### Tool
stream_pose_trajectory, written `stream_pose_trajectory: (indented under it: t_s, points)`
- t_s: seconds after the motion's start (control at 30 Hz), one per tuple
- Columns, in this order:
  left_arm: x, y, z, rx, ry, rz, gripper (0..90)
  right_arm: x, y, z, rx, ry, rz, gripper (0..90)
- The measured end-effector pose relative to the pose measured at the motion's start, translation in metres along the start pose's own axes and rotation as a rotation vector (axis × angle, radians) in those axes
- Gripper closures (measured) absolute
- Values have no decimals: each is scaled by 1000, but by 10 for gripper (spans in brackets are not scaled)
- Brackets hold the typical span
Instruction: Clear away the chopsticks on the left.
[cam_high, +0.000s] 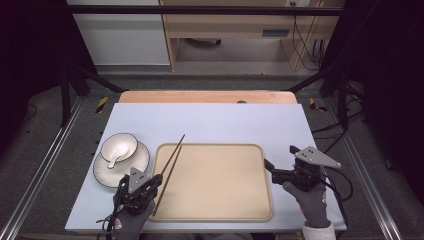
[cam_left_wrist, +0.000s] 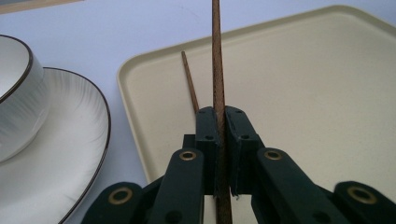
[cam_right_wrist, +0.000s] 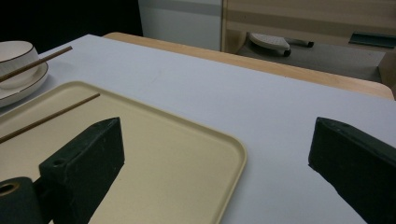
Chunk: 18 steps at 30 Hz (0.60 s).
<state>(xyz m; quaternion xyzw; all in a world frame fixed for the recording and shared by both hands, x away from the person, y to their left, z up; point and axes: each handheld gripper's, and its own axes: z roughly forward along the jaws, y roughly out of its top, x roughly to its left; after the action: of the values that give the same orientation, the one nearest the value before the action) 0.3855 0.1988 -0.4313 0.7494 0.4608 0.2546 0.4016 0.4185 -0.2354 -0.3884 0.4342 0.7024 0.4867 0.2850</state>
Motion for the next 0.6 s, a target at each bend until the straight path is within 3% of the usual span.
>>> stream_pose_trajectory:
  t_s: [0.2,0.27,0.37,0.6]
  points:
    - [-6,4,4,-16,7,-34,844,1,0,0,-3,4,5,37]
    - [-10,5,7,-14,23,-29,845,2,0,0,-2,4,2,37]
    - [-19,5,18,-6,14,-56,845,2,0,1,-3,4,-1,37]
    - [-30,-1,42,33,3,-61,844,2,0,0,-5,8,1,37]
